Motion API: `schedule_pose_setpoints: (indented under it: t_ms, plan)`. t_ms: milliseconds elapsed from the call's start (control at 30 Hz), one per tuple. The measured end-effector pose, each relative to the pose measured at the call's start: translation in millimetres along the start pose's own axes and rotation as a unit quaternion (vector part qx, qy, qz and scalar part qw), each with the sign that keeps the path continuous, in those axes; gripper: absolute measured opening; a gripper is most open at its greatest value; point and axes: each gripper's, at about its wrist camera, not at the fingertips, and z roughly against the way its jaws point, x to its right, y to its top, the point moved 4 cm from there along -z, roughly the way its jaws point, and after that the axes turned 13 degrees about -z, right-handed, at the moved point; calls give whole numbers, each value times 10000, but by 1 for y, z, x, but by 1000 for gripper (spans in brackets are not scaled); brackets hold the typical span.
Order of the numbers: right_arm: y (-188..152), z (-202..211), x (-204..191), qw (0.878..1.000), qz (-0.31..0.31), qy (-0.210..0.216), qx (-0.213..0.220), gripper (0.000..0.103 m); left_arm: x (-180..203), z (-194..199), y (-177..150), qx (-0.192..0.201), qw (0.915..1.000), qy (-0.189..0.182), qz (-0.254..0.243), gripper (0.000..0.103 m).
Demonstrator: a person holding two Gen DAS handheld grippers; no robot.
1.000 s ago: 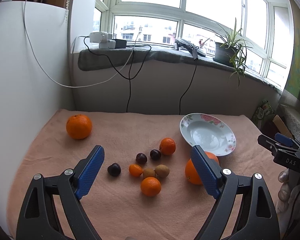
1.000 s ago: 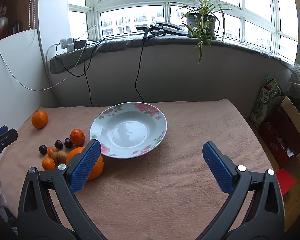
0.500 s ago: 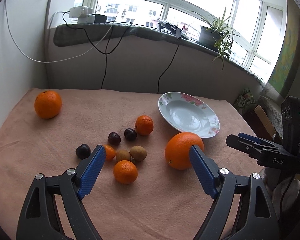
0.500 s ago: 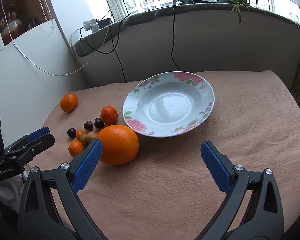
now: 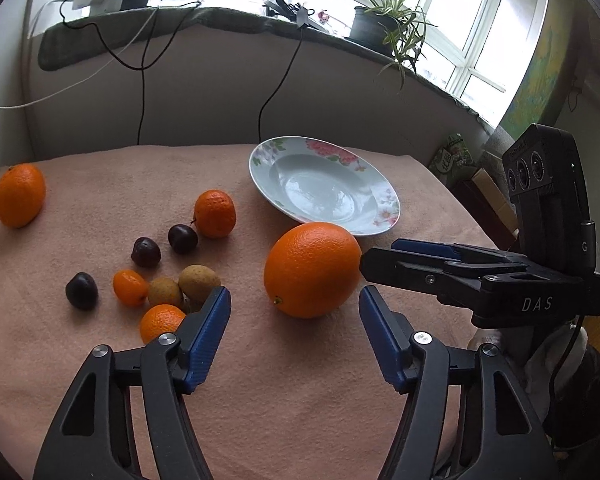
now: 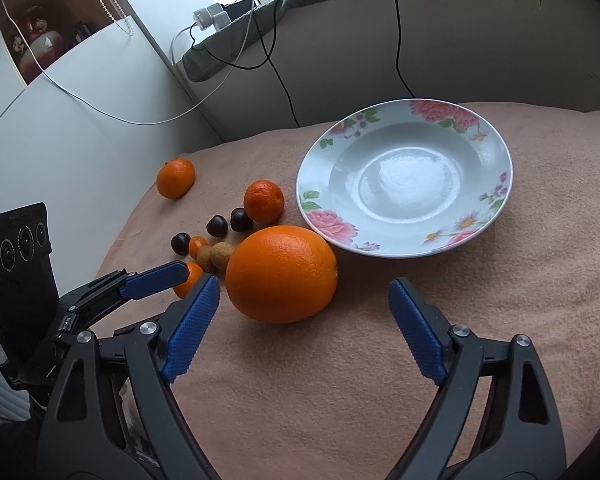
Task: Organize fruits
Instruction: 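Move the right gripper toward the large orange beside the plate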
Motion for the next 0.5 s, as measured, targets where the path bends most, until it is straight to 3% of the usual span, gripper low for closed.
schedule_pose_setpoints:
  t_ms: [133, 500]
  plan:
    - [2, -10, 0, 9998, -68, 92, -173, 83, 1, -8, -1, -101, 9999, -86, -72, 65]
    - [3, -29, -1, 9980, -201, 294, -519, 81, 3, -25, -3, -293, 9991, -215, -206, 61]
